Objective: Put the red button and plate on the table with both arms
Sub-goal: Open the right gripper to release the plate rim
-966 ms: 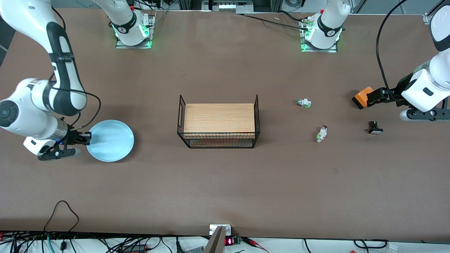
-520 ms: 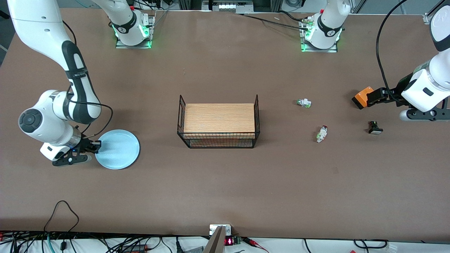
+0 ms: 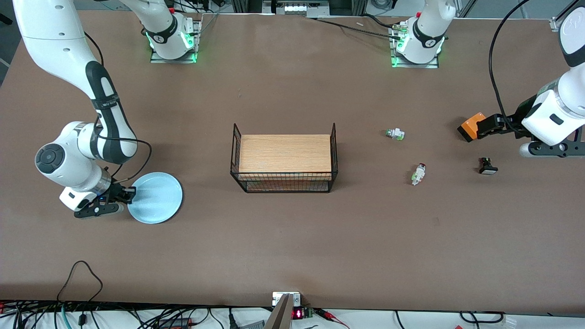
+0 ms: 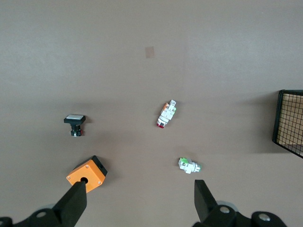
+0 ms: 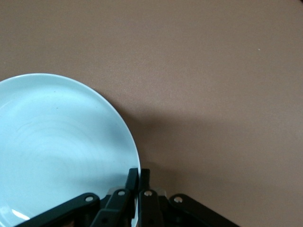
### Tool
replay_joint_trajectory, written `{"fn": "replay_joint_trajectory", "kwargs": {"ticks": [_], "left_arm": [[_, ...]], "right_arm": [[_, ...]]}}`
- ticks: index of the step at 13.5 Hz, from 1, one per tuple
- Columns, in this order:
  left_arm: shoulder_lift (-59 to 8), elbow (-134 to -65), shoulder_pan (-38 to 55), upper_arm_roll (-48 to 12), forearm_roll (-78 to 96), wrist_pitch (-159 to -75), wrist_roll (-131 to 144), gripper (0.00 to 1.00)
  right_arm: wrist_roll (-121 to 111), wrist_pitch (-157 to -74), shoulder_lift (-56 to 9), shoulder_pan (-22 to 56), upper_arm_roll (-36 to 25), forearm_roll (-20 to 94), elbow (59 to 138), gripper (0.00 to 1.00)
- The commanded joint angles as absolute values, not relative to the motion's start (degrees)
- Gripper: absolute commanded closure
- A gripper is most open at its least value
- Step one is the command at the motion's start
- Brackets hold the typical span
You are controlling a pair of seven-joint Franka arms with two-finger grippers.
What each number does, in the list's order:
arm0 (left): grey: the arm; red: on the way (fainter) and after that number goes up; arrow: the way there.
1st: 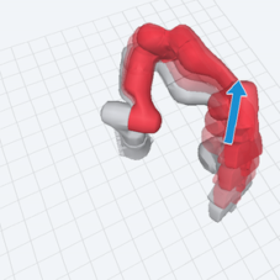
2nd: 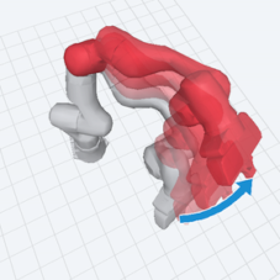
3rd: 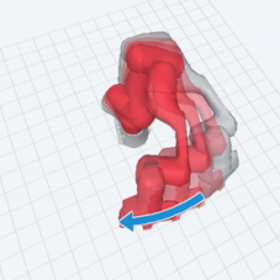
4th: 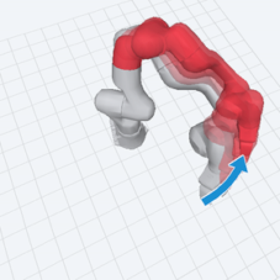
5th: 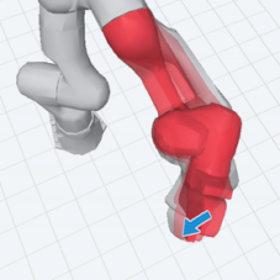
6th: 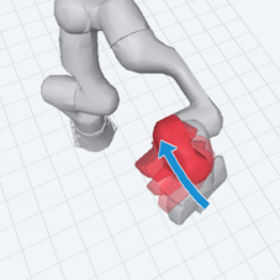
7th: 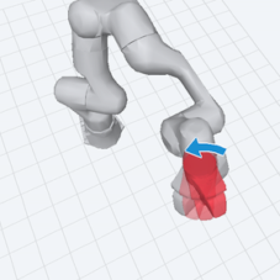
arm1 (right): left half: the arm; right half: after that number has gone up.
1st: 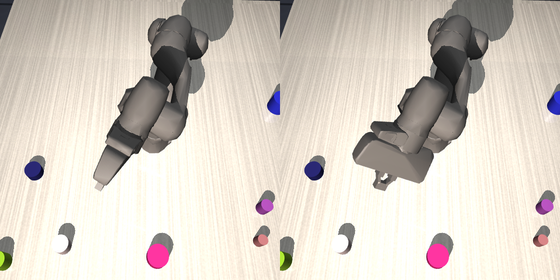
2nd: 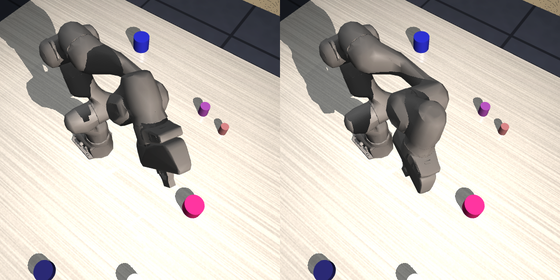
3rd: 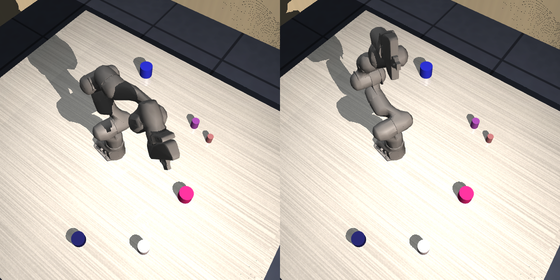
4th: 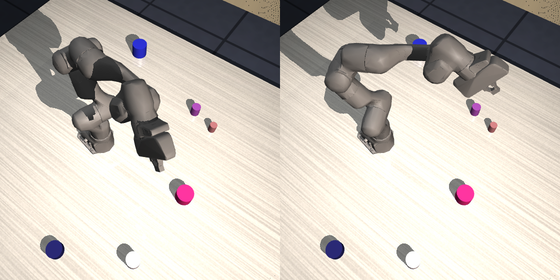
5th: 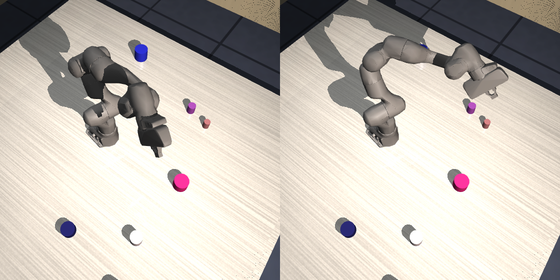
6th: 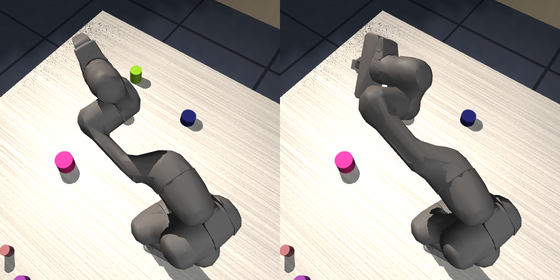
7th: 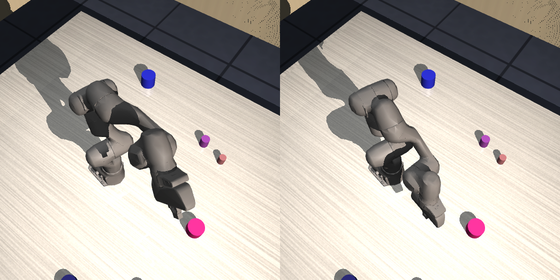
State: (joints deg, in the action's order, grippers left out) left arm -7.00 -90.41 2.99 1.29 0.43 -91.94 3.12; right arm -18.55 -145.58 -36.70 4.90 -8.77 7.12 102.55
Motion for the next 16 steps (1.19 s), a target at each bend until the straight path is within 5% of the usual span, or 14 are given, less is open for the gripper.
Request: {"fn": "replay_joint_trajectory", "kwargs": {"ticks": [1, 3, 5, 13, 16], "left_arm": [[-7.74, -88.51, 3.08, 1.49, 1.32, -90.7, 2.11, 0.0], [-7.73, -88.51, 3.16, 1.49, 1.23, -90.7, 2.11, 0.0], [-7.82, -88.51, 3.16, 1.49, 1.32, -90.79, 2.11, 0.0], [-8.35, -88.42, 3.16, 1.32, 1.41, -90.79, 2.46, 0.0], [-8.35, -88.16, 3.86, 1.32, 1.32, -90.7, 2.55, 0.0]], "right_arm": [[-19.86, -148.36, -37.62, 3.25, -6.86, 8.0, 102.92, 0.7], [-19.86, -148.45, -37.53, 3.51, -6.86, 8.0, 102.92, 0.41], [-19.86, -149.58, -37.53, 3.52, -6.86, 8.0, 103.18, 0.0], [-19.95, -161.8, -34.45, 5.19, -5.36, 7.91, 113.55, 0.0], [-19.78, -155.25, -31.65, 5.54, -5.27, 7.91, 111.28, 0.0]]}}
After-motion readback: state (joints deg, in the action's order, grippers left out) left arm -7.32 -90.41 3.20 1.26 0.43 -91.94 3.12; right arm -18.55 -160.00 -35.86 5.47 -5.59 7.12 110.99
